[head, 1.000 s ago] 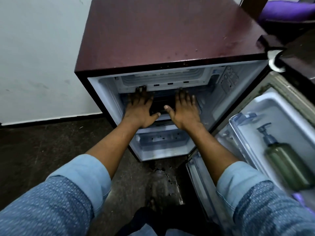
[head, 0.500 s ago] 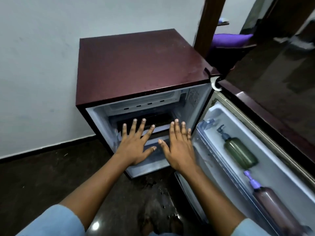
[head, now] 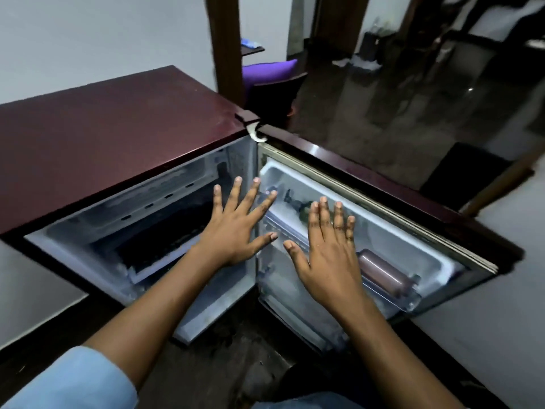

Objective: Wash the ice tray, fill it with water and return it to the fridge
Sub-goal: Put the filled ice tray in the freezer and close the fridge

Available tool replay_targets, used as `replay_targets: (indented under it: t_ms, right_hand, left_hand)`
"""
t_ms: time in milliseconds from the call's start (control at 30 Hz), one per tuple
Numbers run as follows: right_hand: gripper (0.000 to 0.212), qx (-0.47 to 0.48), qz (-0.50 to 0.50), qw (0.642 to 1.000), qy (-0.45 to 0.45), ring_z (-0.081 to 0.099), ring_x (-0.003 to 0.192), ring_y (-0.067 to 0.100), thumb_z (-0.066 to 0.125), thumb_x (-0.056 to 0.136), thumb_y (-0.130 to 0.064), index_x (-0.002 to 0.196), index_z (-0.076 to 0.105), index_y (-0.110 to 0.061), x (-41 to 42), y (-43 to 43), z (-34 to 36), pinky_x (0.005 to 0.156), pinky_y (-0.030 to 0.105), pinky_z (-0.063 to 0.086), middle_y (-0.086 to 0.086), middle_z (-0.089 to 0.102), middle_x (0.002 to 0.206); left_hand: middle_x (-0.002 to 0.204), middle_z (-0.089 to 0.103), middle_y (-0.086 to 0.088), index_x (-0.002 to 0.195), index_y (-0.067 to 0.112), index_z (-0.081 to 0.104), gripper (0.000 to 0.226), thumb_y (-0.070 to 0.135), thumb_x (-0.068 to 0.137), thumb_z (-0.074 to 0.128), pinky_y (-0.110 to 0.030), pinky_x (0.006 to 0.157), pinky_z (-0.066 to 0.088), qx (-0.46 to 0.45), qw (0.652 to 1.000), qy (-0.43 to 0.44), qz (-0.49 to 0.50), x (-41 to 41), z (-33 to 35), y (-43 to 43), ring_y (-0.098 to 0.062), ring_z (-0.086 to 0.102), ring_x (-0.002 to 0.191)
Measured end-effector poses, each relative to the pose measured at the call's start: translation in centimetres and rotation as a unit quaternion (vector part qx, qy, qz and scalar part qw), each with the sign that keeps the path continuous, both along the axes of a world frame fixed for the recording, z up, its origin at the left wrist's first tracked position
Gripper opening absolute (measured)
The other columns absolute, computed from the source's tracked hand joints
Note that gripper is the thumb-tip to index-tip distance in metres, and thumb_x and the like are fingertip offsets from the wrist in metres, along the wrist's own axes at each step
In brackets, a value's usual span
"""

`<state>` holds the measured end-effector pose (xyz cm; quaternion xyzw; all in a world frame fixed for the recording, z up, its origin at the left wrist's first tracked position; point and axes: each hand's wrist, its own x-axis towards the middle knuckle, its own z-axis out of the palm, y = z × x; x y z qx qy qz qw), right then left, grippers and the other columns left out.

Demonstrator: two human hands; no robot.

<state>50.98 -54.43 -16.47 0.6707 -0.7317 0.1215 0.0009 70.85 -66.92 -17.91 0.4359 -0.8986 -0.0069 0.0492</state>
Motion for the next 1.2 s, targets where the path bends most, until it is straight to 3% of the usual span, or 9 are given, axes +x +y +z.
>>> replay_targets:
  t_ms: [300, 433, 533, 733, 900, 1200]
  right_hand:
    - [0.091, -0.072, -0.134, 0.988, -0.020, -0.029, 0.157, 0.026, 0.026, 0.102, -0.069, 0.167, -0.004, -0.013, -6.5, 6.3, 1.1, 0.129, 0.050, -0.012, 0.007, -0.022, 0.173]
    - [0.091, -0.129, -0.199, 0.971, 0.019, -0.019, 0.159, 0.038, 0.044, 0.102, -0.060, 0.167, 0.007, -0.008, -9.4, 7.3, 3.1, 0.127, 0.053, -0.015, 0.014, -0.015, 0.174]
    - [0.092, -0.104, -0.228, 0.967, 0.043, -0.016, 0.159, 0.039, 0.044, 0.102, -0.062, 0.167, 0.006, -0.009, -11.7, 7.4, 4.4, 0.126, 0.059, -0.011, 0.013, -0.010, 0.175]
    - [0.088, -0.020, -0.232, 0.972, 0.035, 0.000, 0.161, 0.039, 0.031, 0.102, -0.069, 0.167, 0.011, -0.012, -14.2, 7.7, 4.9, 0.127, 0.057, -0.006, 0.012, 0.007, 0.175]
    - [0.083, -0.034, -0.218, 0.975, 0.038, 0.016, 0.158, 0.038, 0.039, 0.102, -0.066, 0.166, 0.022, -0.015, -14.3, 8.6, 4.9, 0.128, 0.055, 0.003, 0.012, 0.022, 0.172]
    - [0.082, -0.015, -0.165, 0.986, 0.033, 0.023, 0.156, 0.036, 0.043, 0.102, -0.062, 0.166, 0.021, -0.016, -12.8, 11.7, 5.6, 0.126, 0.053, 0.016, 0.011, 0.026, 0.170]
  left_hand:
    - [0.174, -0.027, -0.002, 0.165, 0.042, -0.013, 0.084, 0.079, 0.101, 0.026, -0.072, 0.122, -0.012, -0.074, 0.984, 0.035, -0.158, -10.8, 3.3, 2.5, -0.037, -0.028, 0.158]
    - [0.175, -0.022, -0.003, 0.167, 0.040, -0.008, 0.085, 0.079, 0.100, 0.026, -0.072, 0.122, -0.010, -0.106, 0.976, 0.042, -0.186, -14.7, 5.1, 3.3, -0.036, -0.024, 0.160]
    - [0.177, -0.017, 0.000, 0.167, 0.041, -0.006, 0.084, 0.081, 0.099, 0.020, -0.075, 0.119, -0.013, -0.119, 0.974, 0.027, -0.189, -17.1, 6.4, 3.7, -0.035, -0.017, 0.162]
    - [0.178, 0.001, 0.003, 0.168, 0.040, 0.002, 0.086, 0.086, 0.096, 0.015, -0.078, 0.115, -0.017, -0.070, 0.986, -0.009, -0.148, -19.8, 7.1, 4.6, -0.031, 0.003, 0.164]
    - [0.178, 0.001, 0.008, 0.166, 0.046, 0.000, 0.083, 0.086, 0.096, 0.020, -0.079, 0.116, -0.015, -0.032, 0.990, 0.017, -0.137, -19.1, 6.9, 5.2, -0.026, -0.002, 0.164]
    - [0.177, 0.002, 0.016, 0.163, 0.056, 0.004, 0.071, 0.082, 0.099, 0.021, -0.078, 0.115, -0.018, -0.014, 0.994, 0.024, -0.108, -16.7, 7.5, 7.1, -0.018, -0.003, 0.164]
